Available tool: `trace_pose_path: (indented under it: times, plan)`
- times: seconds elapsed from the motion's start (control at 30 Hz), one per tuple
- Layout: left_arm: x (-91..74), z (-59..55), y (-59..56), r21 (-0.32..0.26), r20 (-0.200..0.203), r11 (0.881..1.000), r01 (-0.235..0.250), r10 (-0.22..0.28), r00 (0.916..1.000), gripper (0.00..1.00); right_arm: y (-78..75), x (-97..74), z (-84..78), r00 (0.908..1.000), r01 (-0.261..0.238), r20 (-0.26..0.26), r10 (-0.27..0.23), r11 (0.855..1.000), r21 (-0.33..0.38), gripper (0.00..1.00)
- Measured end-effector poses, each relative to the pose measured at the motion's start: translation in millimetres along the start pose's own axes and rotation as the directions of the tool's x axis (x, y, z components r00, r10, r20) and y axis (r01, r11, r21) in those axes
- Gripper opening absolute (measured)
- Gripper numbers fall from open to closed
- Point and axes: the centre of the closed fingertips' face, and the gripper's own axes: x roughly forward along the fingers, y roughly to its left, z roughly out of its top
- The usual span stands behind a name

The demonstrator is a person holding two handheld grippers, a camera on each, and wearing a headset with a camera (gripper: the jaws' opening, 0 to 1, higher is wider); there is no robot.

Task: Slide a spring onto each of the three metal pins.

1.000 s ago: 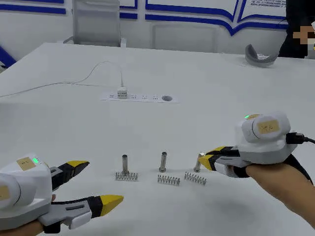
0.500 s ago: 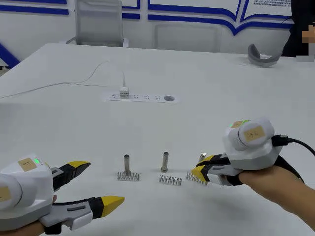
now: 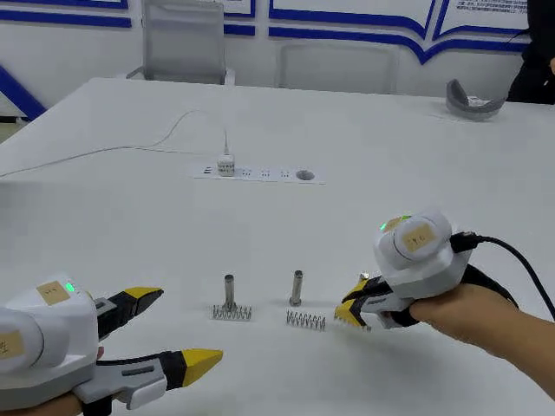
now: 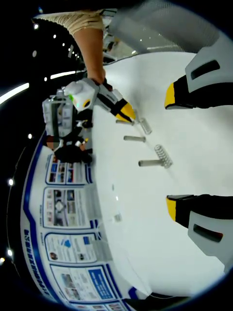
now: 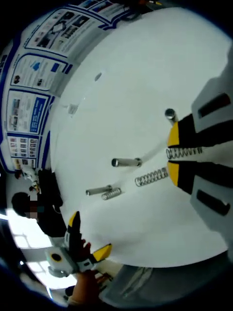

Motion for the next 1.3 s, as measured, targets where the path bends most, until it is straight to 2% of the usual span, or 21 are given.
trace_pose_path:
  times: [0.37, 0.9, 1.1, 1.3]
  plan:
    - [-1.0, -1.6, -0.6, -0.001, -0.003, 1.000, -0.002, 0.002, 1.0000, 0.73, 0.1, 9.6, -4.3, 0.9978, -0.028, -0.062, 0.024, 0.998, -0.059, 0.11]
    - [-1.4, -2.4, 0.7, -0.003, -0.001, 1.000, -0.003, 0.003, 1.0000, 0.73, -1.6, 17.0, -9.1, 0.9912, -0.060, -0.121, 0.053, 0.997, -0.052, 0.12]
    - [-0.7, -0.1, -2.0, 0.000, 0.005, 1.000, 0.005, -0.005, 1.0000, 0.73, -1.3, 16.0, -9.3, 0.9926, -0.056, -0.110, 0.052, 0.998, -0.028, 0.12]
    - [0.8, 4.0, -5.3, 0.005, 0.014, 1.000, 0.016, -0.016, 0.9998, 0.73, 0.5, 3.7, -2.8, 0.9976, -0.041, -0.055, 0.041, 0.999, -0.001, 0.12]
